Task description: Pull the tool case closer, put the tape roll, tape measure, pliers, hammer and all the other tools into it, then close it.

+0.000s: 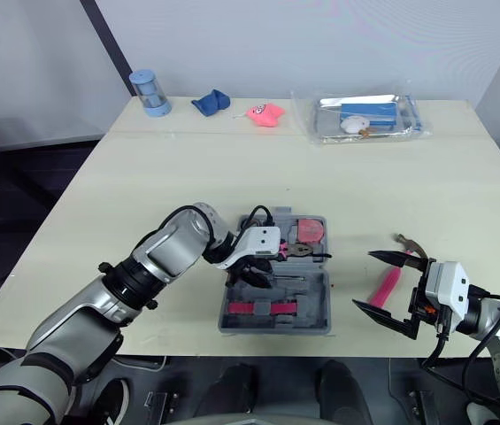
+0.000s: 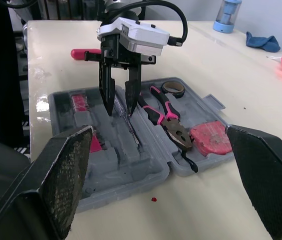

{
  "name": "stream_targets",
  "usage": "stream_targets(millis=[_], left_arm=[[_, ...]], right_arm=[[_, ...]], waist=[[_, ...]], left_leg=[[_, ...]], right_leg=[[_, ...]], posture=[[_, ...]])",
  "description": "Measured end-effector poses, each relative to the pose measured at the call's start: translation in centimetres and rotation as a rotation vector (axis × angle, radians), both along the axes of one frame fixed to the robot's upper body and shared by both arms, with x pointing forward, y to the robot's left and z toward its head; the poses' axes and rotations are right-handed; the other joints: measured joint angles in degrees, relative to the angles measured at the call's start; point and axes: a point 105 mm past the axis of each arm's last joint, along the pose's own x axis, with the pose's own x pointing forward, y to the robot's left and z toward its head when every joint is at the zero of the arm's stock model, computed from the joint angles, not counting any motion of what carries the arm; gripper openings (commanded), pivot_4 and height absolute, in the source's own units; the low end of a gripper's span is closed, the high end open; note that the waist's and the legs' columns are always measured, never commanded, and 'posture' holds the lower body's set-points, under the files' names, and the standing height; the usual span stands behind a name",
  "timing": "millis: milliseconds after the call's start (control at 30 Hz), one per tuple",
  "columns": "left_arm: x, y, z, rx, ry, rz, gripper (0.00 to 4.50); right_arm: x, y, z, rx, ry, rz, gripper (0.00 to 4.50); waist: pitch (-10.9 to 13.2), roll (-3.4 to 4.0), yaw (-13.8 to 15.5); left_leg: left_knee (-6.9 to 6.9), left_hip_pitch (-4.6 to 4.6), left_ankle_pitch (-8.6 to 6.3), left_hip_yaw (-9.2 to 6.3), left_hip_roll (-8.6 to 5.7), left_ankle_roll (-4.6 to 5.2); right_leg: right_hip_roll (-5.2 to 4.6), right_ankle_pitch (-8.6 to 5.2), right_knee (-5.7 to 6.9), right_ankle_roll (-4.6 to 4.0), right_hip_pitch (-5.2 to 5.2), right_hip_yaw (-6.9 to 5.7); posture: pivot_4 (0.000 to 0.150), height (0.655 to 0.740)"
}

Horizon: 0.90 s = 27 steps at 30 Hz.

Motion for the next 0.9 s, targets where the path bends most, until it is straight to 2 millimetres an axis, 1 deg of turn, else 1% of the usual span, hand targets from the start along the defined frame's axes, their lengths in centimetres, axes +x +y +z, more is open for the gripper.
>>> stream_targets(millis=[33, 133, 233, 400, 500, 567, 600, 700, 733, 800, 900], left_arm=[[0.1, -0.1, 0.2, -0.004, -0.006, -0.001, 1.72], [0.7, -0.3, 2.2, -0.037, -0.05, 0.004, 1.72], [1.1, 0.1, 4.2, -0.068, -0.086, 0.018, 1.72], [1.1, 0.9, 5.1, -0.086, -0.084, 0.033, 1.72], [1.2, 1.1, 5.9, -0.135, -0.08, 0.045, 1.72], [1.2, 0.9, 6.4, -0.213, -0.084, 0.04, 1.72], [1.2, 0.9, 6.7, -0.329, -0.079, 0.037, 1.72], [1.2, 1.7, 6.3, -0.418, -0.093, 0.034, 1.72], [1.1, 2.4, 5.9, -0.499, -0.1, 0.042, 1.72], [1.0, 3.1, 5.3, -0.549, -0.099, 0.054, 1.72], [0.7, 3.6, 5.5, -0.636, -0.104, 0.051, 1.72]], right_arm=[[0.0, 0.0, 0.0, 0.0, 0.0, 0.0, 4.5], [0.0, 0.0, 0.0, 0.0, 0.0, 0.0, 4.5], [0.0, 0.0, 0.0, 0.0, 0.0, 0.001, 4.5], [0.0, 0.1, 0.0, 0.001, -0.001, 0.003, 4.5], [0.1, 0.1, 0.1, 0.001, -0.006, 0.005, 4.5], [0.2, 0.2, 0.2, 0.001, -0.008, 0.008, 4.5], [0.2, 0.2, 0.1, 0.002, -0.007, 0.008, 4.5], [0.2, 0.2, 0.1, 0.004, -0.005, 0.006, 4.5], [0.1, 0.1, 0.0, 0.005, -0.002, 0.005, 4.5], [0.1, 0.1, 0.0, 0.005, 0.0, 0.004, 4.5], [0.2, 0.2, 0.0, 0.005, -0.002, 0.005, 4.5]], waist=[[0.0, 0.0, 0.0], [0.0, 0.0, 0.0], [0.0, 0.0, -0.1], [0.0, 0.0, -0.1], [0.0, 0.0, 0.0], [0.0, 0.0, -0.1], [0.0, 0.0, -0.1], [0.0, 0.01, -0.2], [0.0, 0.01, -0.2], [0.0, 0.01, 0.0], [0.0, 0.01, 0.3]], left_leg=[[0.0, 0.0, 0.0, 0.0, 0.0, 0.0], [0.01, -0.01, 0.0, 0.0, 0.0, 0.0], [0.01, 0.01, 0.0, -0.01, 0.0, 0.0], [0.01, 0.0, 0.0, 0.0, 0.0, 0.0], [0.04, -0.01, 0.0, -0.01, 0.0, 0.0], [0.04, 0.0, 0.0, 0.0, 0.0, 0.0], [0.05, 0.02, 0.0, 0.0, 0.01, 0.0], [0.05, 0.04, 0.0, 0.01, 0.01, 0.0], [0.05, 0.03, 0.0, 0.01, 0.01, 0.0], [0.08, 0.01, 0.0, 0.0, 0.01, 0.0], [0.16, -0.05, 0.0, 0.0, -0.01, 0.0]], right_leg=[[0.0, 0.0, 0.0, 0.0, 0.0, 0.0], [0.0, 0.0, 0.0, 0.0, 0.0, 0.0], [0.0, 0.0, 0.01, 0.0, 0.0, 0.0], [0.0, 0.0, 0.01, 0.0, 0.0, 0.0], [0.0, 0.0, 0.01, 0.0, 0.0, 0.0], [0.0, 0.0, 0.02, 0.0, 0.0, 0.0], [0.0, 0.0, 0.04, 0.0, 0.0, 0.0], [0.0, 0.0, 0.05, 0.0, 0.0, 0.02], [0.0, 0.0, 0.06, -0.01, 0.0, 0.02], [-0.01, 0.0, 0.07, 0.0, 0.0, 0.01], [-0.02, 0.0, 0.06, 0.0, 0.0, -0.01]], posture=[[0.15, 0.74], [0.15, 0.74], [0.15, 0.74], [0.15, 0.74], [0.15, 0.74], [0.15, 0.74], [0.15, 0.74], [0.15, 0.74], [0.15, 0.74], [0.15, 0.74], [0.15, 0.74]])
